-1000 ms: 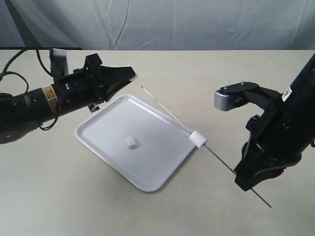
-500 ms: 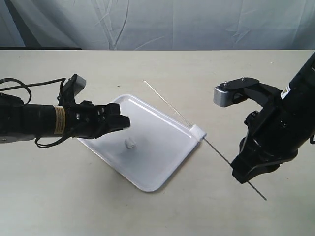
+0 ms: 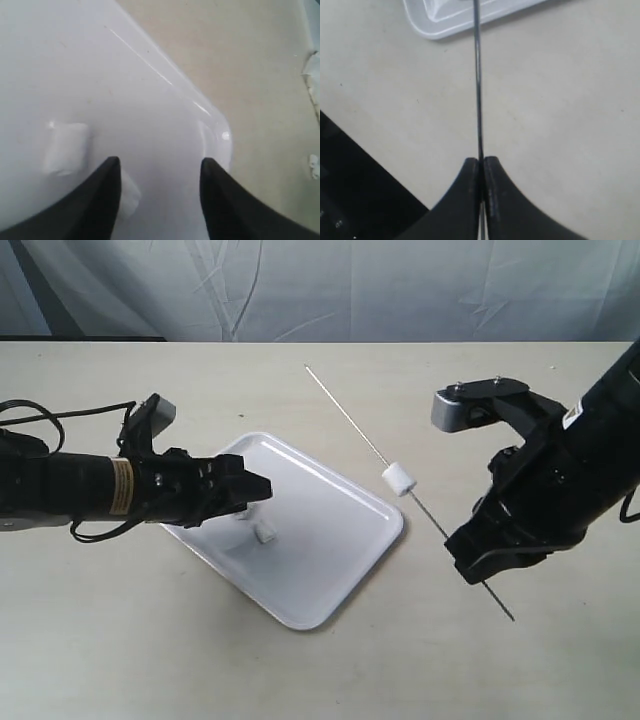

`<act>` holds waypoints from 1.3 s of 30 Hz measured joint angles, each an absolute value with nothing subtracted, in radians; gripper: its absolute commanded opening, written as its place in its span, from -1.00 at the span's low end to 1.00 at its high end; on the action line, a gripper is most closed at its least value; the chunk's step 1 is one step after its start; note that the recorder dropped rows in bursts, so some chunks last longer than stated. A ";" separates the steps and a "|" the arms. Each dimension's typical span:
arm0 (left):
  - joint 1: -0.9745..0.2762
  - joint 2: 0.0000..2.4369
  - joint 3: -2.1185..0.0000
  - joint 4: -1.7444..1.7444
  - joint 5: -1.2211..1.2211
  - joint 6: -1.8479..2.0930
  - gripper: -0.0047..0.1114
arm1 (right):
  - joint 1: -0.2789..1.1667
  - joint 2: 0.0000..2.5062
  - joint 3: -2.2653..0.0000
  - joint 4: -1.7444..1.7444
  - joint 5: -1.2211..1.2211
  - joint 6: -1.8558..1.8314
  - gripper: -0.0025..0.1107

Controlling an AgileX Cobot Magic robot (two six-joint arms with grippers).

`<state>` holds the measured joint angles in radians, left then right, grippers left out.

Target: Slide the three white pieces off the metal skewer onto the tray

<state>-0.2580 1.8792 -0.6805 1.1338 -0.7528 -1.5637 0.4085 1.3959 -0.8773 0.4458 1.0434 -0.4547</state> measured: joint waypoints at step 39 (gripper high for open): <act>-0.577 1.916 -0.755 0.766 -1.064 -1.644 -0.28 | 0.408 1.507 -0.877 0.613 0.942 -0.553 -0.97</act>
<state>-0.5772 1.9156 -0.7546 0.7661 -1.0637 -1.6442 0.4085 1.5074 -0.8773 0.6130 0.9415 -0.5532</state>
